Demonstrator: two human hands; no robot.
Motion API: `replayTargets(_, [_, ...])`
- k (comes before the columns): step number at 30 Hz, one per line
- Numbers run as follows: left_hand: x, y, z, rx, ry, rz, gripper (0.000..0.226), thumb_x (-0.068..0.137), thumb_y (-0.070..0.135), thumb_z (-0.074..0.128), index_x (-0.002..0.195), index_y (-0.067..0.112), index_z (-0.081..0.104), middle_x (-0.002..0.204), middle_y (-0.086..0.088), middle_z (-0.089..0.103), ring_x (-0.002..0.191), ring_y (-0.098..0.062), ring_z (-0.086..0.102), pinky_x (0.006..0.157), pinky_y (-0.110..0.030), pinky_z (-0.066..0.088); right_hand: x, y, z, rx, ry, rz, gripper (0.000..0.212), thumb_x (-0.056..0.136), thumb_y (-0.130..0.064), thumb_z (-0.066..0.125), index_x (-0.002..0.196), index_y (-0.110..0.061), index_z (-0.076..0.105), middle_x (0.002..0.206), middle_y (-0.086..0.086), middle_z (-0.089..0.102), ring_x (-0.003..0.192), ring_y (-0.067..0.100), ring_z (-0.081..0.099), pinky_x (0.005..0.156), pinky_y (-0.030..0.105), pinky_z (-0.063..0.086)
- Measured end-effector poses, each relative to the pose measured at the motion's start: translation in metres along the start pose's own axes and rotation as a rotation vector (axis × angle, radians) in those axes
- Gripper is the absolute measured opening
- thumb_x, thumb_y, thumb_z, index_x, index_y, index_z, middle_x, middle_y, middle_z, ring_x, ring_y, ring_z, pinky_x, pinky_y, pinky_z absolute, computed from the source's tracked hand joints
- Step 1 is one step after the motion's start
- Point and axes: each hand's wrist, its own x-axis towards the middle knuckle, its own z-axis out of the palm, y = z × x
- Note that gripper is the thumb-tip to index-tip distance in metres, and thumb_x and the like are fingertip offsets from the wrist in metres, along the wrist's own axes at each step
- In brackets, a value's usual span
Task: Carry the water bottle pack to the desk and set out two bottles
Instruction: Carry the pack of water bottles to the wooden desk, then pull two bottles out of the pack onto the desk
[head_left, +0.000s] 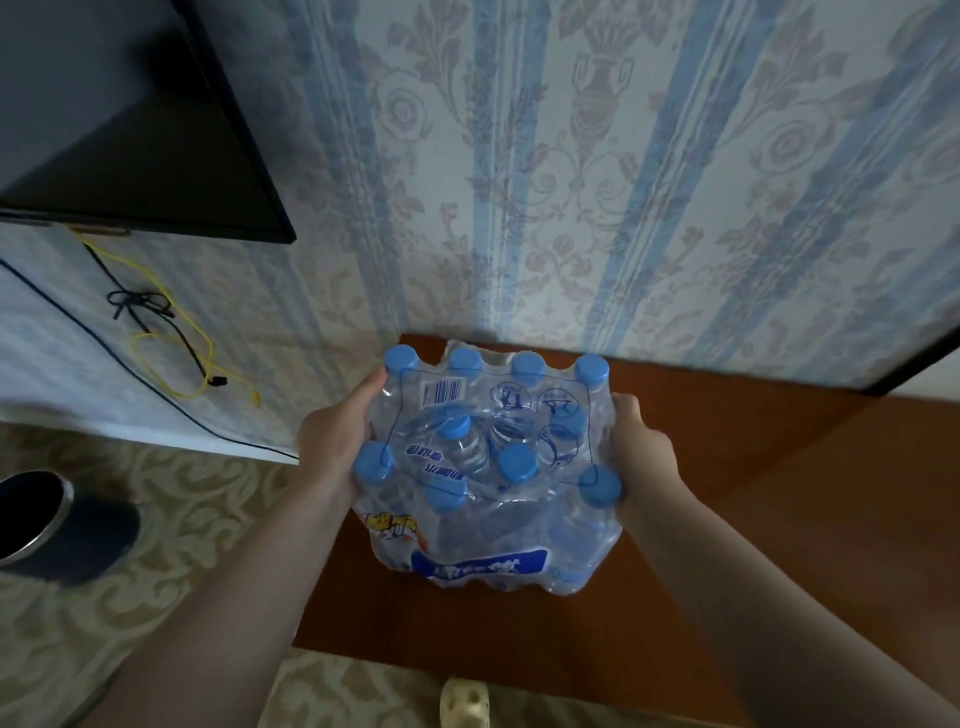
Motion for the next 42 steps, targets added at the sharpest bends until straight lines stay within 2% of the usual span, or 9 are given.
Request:
replayTargets(4, [-0.002,0.005,0.004,0.077,-0.061,0.018,0.045,0.072,0.056,0.074,0.073,0.012,0.064,0.050,0.004,0.066,0.046,-0.012,0.065,0.041,-0.021,0.045,0.004,0.002,-0.001,-0.069,-0.008,-0.066,0.037,0.085,-0.051,0.045,0.073,-0.019,0.060,0.088,0.011,0.068,0.074,0.025,0.064,0.067,0.037,0.054])
replayTargets(9, [-0.012,-0.006,-0.005,0.134,-0.058,0.011,0.047,0.074,0.058,0.071,0.071,0.013,0.059,0.075,-0.006,0.065,0.067,-0.023,0.064,0.058,-0.032,0.050,0.003,0.015,-0.014,-0.228,-0.046,-0.135,0.058,0.085,-0.062,0.041,0.079,-0.009,0.062,0.075,0.009,0.060,0.067,0.022,0.058,0.063,0.036,0.050])
replayTargets(13, [-0.018,-0.015,-0.015,0.028,-0.112,-0.051,0.045,0.069,0.050,0.078,0.079,0.008,0.066,0.082,-0.010,0.070,0.078,-0.030,0.067,0.083,-0.047,0.054,0.002,0.026,-0.030,-0.401,-0.070,-0.277,0.039,0.092,-0.051,0.040,0.087,-0.018,0.060,0.089,0.004,0.066,0.075,0.015,0.060,0.060,0.031,0.047])
replayTargets(17, [-0.023,-0.011,-0.014,0.061,-0.141,-0.078,0.042,0.076,0.049,0.073,0.088,0.008,0.068,0.084,-0.012,0.073,0.075,-0.029,0.070,0.068,-0.039,0.056,-0.021,0.022,-0.039,-0.446,0.102,-0.847,0.019,0.086,-0.034,0.057,0.104,-0.029,0.056,0.100,-0.012,0.056,0.086,0.006,0.056,0.071,0.026,0.050])
replayTargets(20, [-0.031,-0.015,-0.010,0.149,-0.036,0.031,0.030,0.084,0.042,0.064,0.080,0.012,0.068,0.077,-0.010,0.072,0.064,-0.022,0.065,0.055,-0.030,0.046,-0.052,0.006,-0.030,-0.561,-0.138,-1.262,0.004,0.084,-0.031,0.061,0.088,-0.030,0.062,0.082,-0.017,0.057,0.072,0.002,0.055,0.061,0.017,0.047])
replayTargets(24, [-0.050,-0.029,-0.007,0.498,0.106,0.512,0.038,0.088,0.034,0.060,0.115,0.007,0.059,0.121,-0.010,0.057,0.104,-0.025,0.057,0.079,-0.036,0.046,-0.061,-0.001,-0.009,-1.185,-0.347,-1.328,0.026,0.085,-0.053,0.058,0.097,-0.029,0.059,0.084,-0.014,0.056,0.073,0.008,0.052,0.059,0.024,0.041])
replayTargets(28, [-0.080,-0.045,0.003,0.995,0.137,0.932,0.045,0.092,0.038,0.050,0.133,0.020,0.050,0.140,-0.001,0.049,0.132,-0.022,0.041,0.103,-0.046,0.038,-0.055,-0.007,-0.001,-1.395,-0.398,-1.211,0.039,0.080,-0.062,0.058,0.097,-0.027,0.054,0.088,-0.003,0.063,0.078,0.017,0.056,0.061,0.031,0.045])
replayTargets(33, [-0.097,-0.066,0.021,1.135,0.225,0.969,0.059,0.091,0.045,0.024,0.136,0.019,0.052,0.140,0.001,0.056,0.133,-0.021,0.044,0.109,-0.053,0.022,-0.051,-0.017,-0.002,-1.456,-0.445,-1.245,0.043,0.078,-0.060,0.059,0.097,-0.022,0.055,0.083,-0.003,0.060,0.075,0.017,0.053,0.054,0.028,0.036])
replayTargets(42, [-0.089,-0.070,0.024,1.074,0.275,0.986,0.054,0.090,0.043,0.032,0.135,0.020,0.051,0.140,0.001,0.056,0.135,-0.020,0.041,0.109,-0.049,0.014,-0.062,-0.034,-0.004,-1.237,-0.436,-1.296,0.026,0.082,-0.038,0.065,0.087,-0.016,0.051,0.073,-0.002,0.057,0.066,0.018,0.053,0.056,0.027,0.043])
